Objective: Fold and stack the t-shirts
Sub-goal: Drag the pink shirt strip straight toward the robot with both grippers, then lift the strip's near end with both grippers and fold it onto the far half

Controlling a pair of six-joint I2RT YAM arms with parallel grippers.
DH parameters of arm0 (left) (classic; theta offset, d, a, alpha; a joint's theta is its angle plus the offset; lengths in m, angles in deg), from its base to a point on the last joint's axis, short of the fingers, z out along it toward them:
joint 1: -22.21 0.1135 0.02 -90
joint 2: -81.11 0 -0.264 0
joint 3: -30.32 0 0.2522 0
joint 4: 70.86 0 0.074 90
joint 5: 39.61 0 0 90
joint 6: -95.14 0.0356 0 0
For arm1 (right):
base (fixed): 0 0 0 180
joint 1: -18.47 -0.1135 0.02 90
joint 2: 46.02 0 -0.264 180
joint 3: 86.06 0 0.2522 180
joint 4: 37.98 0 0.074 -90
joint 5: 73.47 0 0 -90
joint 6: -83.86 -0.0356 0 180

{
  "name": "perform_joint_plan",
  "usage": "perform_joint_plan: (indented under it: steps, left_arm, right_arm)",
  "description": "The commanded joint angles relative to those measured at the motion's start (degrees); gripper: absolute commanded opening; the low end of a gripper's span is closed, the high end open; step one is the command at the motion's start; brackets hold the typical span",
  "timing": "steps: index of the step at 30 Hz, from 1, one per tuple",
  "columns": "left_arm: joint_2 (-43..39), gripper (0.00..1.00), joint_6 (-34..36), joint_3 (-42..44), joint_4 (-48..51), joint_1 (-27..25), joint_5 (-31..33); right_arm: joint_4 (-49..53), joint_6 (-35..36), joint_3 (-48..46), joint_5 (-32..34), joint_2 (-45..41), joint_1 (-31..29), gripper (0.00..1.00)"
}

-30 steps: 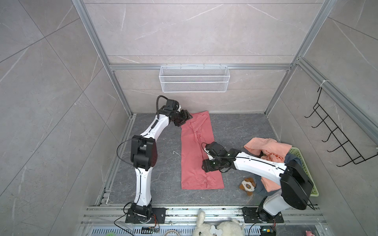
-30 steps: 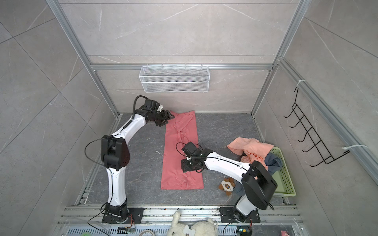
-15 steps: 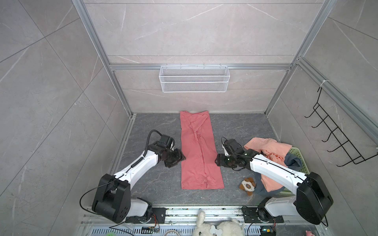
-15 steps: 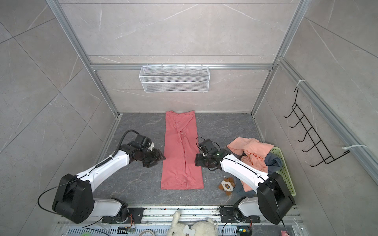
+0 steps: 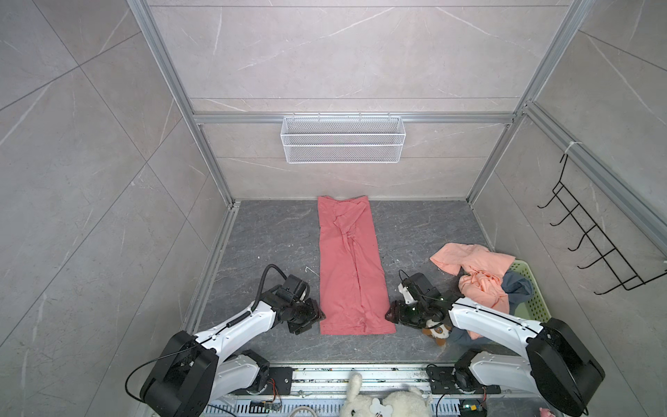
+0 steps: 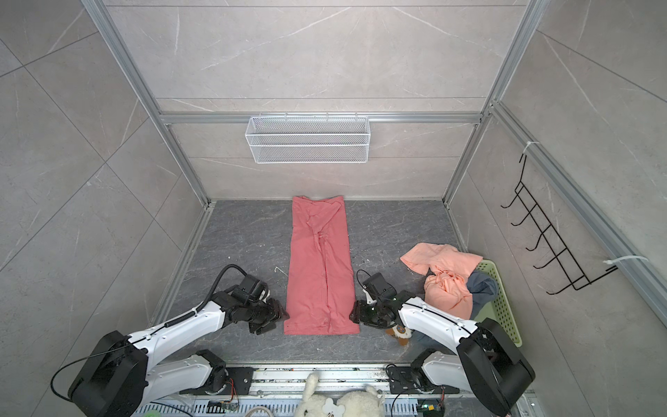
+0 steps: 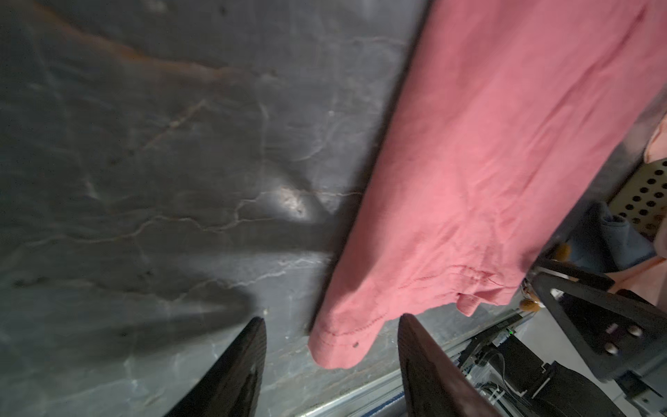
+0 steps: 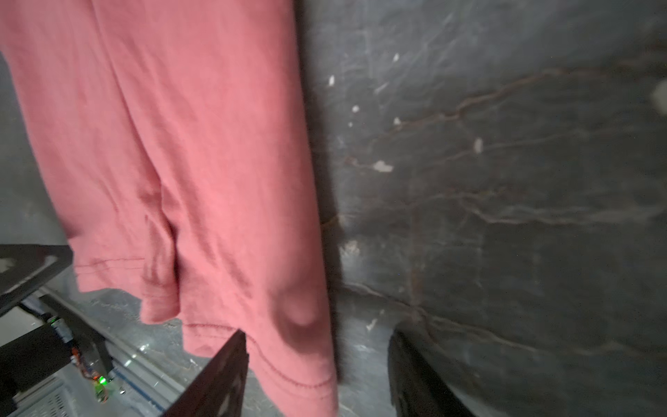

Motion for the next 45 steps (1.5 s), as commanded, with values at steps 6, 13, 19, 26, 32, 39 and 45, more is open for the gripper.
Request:
perform_joint_plan:
  steps: [6, 13, 19, 26, 32, 39, 45]
  left_arm:
    - [0.57, 0.55, -5.89, 7.28, -9.42, -1.85, -2.10]
    - [-2.96, 0.50, -7.72, 10.55, -9.10, -2.60, -2.11]
    - [-4.30, 0.38, -8.25, 11.40, -9.36, -2.87, -2.82]
    - [-7.59, 0.11, -9.43, 12.23, -8.30, -2.99, -2.56]
    - [-12.96, 0.00, -11.09, 13.03, -2.83, -3.29, -2.15]
    - [-24.98, 0.00, -12.88, 11.56, 9.85, -4.22, -2.63]
    - [-29.99, 0.00, -14.11, 4.88, 14.10, -4.12, -0.86]
  right_arm:
    - [-7.69, -3.91, -7.62, -6.52, 1.85, 0.07, 0.61]
    - [-4.52, -5.05, -12.45, -6.93, -3.34, 0.07, 0.60]
    - [-4.47, -6.06, -15.03, -8.45, -4.92, 0.08, 0.56]
    - [-3.46, -6.58, -14.72, -7.73, -4.46, -0.07, 0.33]
    - [2.91, -5.20, -12.49, -6.49, -6.91, -1.52, 0.12]
    - [10.53, -7.55, -8.39, -5.36, -14.79, -7.34, 0.10]
    - [14.54, -5.58, 1.93, -3.60, -14.92, -7.84, 0.10]
